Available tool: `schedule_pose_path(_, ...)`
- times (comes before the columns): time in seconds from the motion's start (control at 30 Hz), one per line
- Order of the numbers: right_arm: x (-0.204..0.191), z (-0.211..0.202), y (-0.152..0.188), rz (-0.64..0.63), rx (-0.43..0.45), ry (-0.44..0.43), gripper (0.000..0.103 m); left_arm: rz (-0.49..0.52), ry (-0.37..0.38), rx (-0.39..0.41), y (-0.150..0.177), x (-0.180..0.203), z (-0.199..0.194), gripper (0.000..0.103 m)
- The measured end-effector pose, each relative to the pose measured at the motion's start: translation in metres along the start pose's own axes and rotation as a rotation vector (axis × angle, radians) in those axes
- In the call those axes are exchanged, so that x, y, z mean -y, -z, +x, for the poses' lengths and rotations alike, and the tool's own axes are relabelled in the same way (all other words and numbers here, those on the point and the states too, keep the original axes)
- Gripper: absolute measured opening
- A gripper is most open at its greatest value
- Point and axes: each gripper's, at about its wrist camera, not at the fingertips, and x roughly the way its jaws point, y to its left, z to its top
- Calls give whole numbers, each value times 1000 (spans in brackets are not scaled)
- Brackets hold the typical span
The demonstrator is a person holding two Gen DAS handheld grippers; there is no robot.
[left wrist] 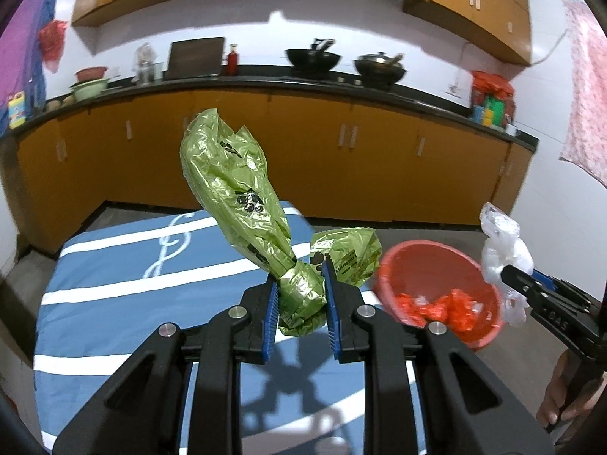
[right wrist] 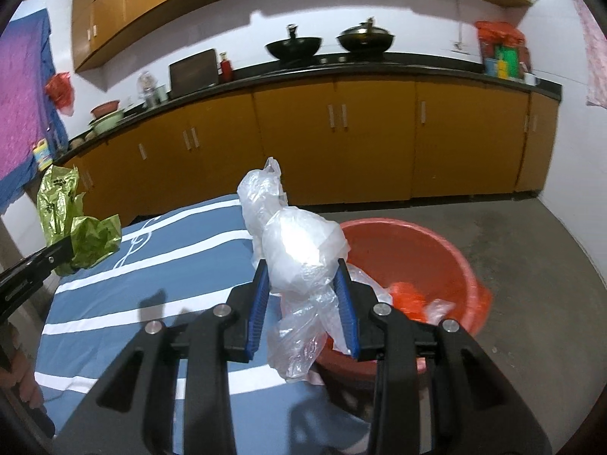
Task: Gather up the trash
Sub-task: 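Lift and carry the green bag and clear bag over the red basket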
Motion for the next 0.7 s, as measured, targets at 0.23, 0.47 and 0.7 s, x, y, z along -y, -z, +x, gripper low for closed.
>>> schedule_pose_path(0.23, 35, -9, -3, 28, 21, 53, 34, 35, 71, -18, 0, 40, 12, 22)
schedule_pose_path(0.47, 63, -8, -7, 53, 27, 99, 34, 85, 130, -41, 7, 82, 26, 22)
schedule_pose_path(0.7, 89, 10, -10, 83, 1, 126, 34, 96, 181, -77, 14, 106, 44, 22)
